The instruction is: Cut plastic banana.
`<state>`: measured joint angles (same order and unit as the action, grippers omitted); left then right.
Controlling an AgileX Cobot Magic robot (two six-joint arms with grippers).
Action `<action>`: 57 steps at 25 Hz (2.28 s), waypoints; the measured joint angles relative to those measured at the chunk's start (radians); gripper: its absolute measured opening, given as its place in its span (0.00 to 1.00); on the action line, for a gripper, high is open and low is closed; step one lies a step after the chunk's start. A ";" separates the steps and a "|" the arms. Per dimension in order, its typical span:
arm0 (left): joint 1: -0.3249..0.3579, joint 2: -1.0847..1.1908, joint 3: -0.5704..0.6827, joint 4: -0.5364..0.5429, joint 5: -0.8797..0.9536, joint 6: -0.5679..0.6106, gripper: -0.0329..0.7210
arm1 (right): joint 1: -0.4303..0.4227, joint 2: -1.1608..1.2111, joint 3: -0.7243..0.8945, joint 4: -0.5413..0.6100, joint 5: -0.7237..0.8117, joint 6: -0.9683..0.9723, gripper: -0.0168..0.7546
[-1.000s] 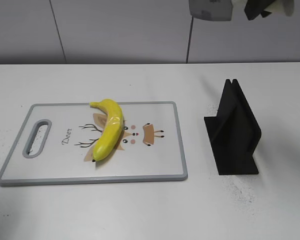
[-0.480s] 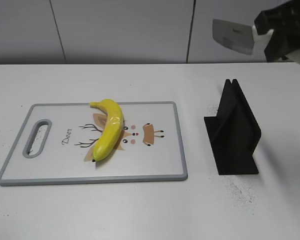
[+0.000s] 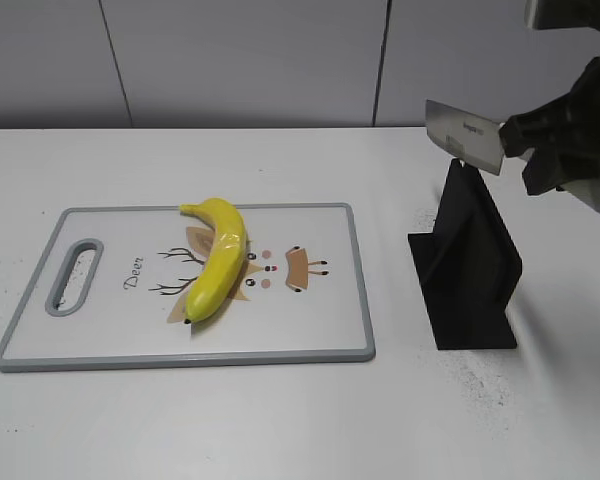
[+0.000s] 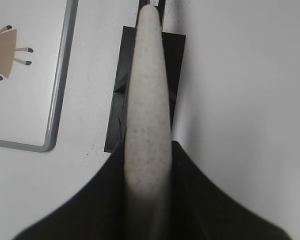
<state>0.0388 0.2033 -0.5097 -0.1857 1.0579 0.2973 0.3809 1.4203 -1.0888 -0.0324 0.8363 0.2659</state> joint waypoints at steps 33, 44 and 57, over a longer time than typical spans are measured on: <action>0.000 -0.157 0.031 -0.010 0.042 -0.011 0.71 | 0.000 -0.047 0.104 -0.013 -0.099 0.093 0.23; 0.000 -0.165 0.031 -0.010 0.042 -0.012 0.71 | 0.000 -0.018 0.104 0.015 -0.081 0.105 0.23; -0.001 -0.208 0.031 -0.011 0.046 -0.014 0.71 | 0.000 0.024 0.104 0.032 -0.061 0.105 0.52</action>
<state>0.0379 -0.0049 -0.4792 -0.1970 1.1039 0.2832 0.3809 1.4445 -0.9844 0.0000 0.7751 0.3713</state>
